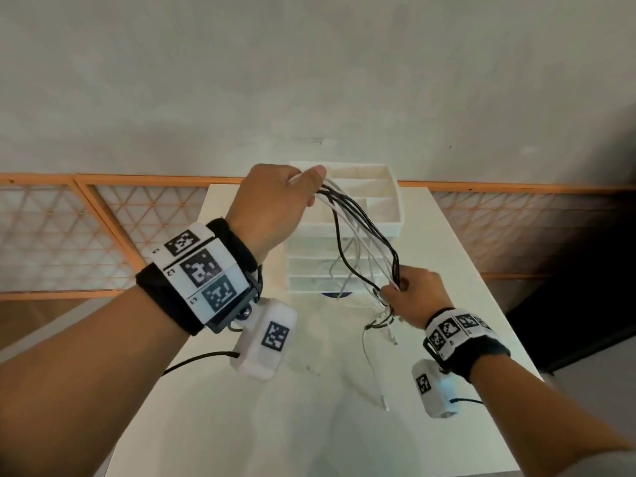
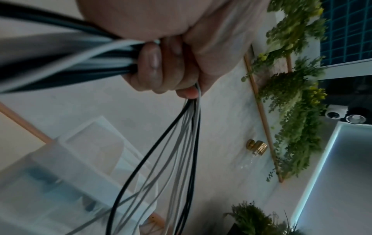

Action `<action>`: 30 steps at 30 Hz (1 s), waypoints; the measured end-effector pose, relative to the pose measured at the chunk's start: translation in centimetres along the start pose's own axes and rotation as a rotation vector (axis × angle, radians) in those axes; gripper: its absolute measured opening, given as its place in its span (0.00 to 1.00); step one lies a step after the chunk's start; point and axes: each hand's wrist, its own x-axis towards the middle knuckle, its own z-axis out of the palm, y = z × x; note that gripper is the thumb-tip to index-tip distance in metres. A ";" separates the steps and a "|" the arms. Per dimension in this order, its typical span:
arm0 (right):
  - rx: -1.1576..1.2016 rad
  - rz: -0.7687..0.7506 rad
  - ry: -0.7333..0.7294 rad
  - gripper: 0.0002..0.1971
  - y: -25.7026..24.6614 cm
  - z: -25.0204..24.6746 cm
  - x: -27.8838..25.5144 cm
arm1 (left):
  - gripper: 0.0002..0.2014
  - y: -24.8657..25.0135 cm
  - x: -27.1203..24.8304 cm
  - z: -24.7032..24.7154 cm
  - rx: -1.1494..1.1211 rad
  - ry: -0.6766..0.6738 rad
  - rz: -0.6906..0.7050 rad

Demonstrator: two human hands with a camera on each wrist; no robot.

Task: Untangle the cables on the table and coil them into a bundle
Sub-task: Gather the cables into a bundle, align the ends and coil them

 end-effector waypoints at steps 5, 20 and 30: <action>0.206 0.042 0.137 0.06 1.1 -1.2 0.9 | 0.27 -1.9 -0.5 0.2 0.249 -0.098 -0.036; 0.229 0.159 0.022 0.25 0.8 -2.0 1.6 | 0.25 -1.6 -0.2 0.8 0.232 -0.036 -0.014; -0.251 0.151 -0.109 0.13 5.7 1.4 -0.3 | 0.24 -1.3 0.2 -0.4 -0.071 0.106 -0.055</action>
